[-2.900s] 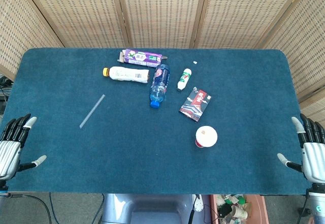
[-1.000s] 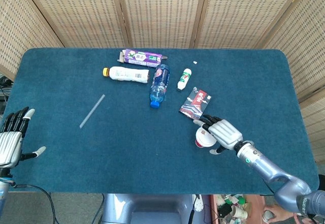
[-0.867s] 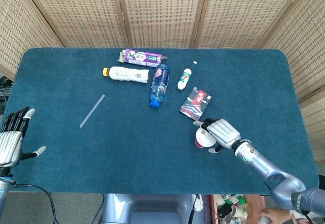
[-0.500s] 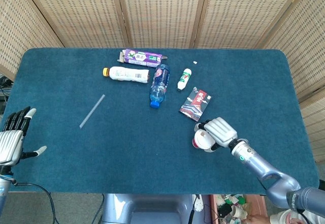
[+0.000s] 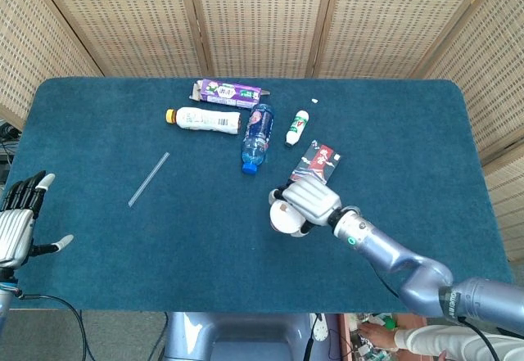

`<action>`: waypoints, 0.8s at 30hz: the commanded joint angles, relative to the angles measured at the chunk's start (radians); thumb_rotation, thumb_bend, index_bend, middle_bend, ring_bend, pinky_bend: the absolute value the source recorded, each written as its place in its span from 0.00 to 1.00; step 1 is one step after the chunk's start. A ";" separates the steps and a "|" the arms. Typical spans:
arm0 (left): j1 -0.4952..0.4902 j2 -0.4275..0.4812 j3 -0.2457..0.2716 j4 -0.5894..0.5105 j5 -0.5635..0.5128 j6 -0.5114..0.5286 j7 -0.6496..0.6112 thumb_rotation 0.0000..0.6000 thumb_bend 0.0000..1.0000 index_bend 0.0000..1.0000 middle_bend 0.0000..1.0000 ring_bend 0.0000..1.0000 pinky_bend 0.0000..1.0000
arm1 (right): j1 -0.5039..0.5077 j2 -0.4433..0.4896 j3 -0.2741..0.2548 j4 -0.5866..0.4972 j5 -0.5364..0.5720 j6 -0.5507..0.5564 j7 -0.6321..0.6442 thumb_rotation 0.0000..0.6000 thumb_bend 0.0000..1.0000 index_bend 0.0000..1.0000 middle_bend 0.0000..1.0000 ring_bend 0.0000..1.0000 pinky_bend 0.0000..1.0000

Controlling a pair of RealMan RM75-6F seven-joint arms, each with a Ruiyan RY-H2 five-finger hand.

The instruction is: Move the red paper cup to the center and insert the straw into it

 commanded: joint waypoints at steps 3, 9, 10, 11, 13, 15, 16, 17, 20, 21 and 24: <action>-0.002 0.001 -0.005 0.003 -0.013 -0.005 -0.002 1.00 0.00 0.00 0.00 0.00 0.00 | 0.172 -0.081 0.057 -0.002 0.223 -0.090 -0.160 1.00 0.15 0.40 0.56 0.48 0.66; -0.006 0.000 -0.010 0.012 -0.034 -0.018 -0.006 1.00 0.00 0.00 0.00 0.00 0.00 | 0.318 -0.191 0.035 0.052 0.430 -0.037 -0.311 1.00 0.15 0.40 0.56 0.48 0.66; -0.007 0.000 -0.011 0.014 -0.038 -0.021 -0.007 1.00 0.00 0.00 0.00 0.00 0.00 | 0.345 -0.216 0.025 0.065 0.476 -0.019 -0.339 1.00 0.16 0.40 0.56 0.48 0.66; -0.008 0.000 -0.012 0.015 -0.041 -0.023 -0.009 1.00 0.00 0.00 0.00 0.00 0.00 | 0.365 -0.237 0.018 0.076 0.511 -0.006 -0.357 1.00 0.16 0.40 0.56 0.48 0.66; -0.010 0.001 -0.013 0.017 -0.044 -0.027 -0.011 1.00 0.00 0.00 0.00 0.00 0.00 | 0.410 -0.294 0.000 0.110 0.590 0.027 -0.402 1.00 0.18 0.40 0.56 0.48 0.66; -0.011 0.001 -0.014 0.018 -0.046 -0.029 -0.013 1.00 0.00 0.00 0.00 0.00 0.00 | 0.439 -0.329 -0.011 0.125 0.641 0.054 -0.432 1.00 0.18 0.40 0.56 0.48 0.66; -0.011 0.001 -0.014 0.019 -0.047 -0.030 -0.014 1.00 0.00 0.00 0.00 0.00 0.00 | 0.449 -0.339 -0.015 0.128 0.662 0.066 -0.444 1.00 0.18 0.40 0.56 0.48 0.66; -0.011 0.001 -0.013 0.019 -0.047 -0.031 -0.015 1.00 0.00 0.00 0.00 0.00 0.00 | 0.455 -0.344 -0.019 0.128 0.673 0.072 -0.451 1.00 0.18 0.40 0.56 0.48 0.66; -0.012 0.003 -0.015 0.022 -0.051 -0.033 -0.022 1.00 0.00 0.00 0.00 0.00 0.00 | 0.477 -0.363 -0.036 0.129 0.719 0.092 -0.476 1.00 0.18 0.40 0.55 0.48 0.66; -0.012 0.003 -0.016 0.023 -0.052 -0.034 -0.025 1.00 0.00 0.00 0.00 0.00 0.00 | 0.479 -0.366 -0.042 0.127 0.732 0.096 -0.479 1.00 0.18 0.40 0.55 0.48 0.66; -0.013 0.006 -0.017 0.023 -0.052 -0.036 -0.033 1.00 0.00 0.00 0.00 0.00 0.00 | 0.483 -0.372 -0.052 0.122 0.757 0.106 -0.479 1.00 0.18 0.40 0.53 0.48 0.66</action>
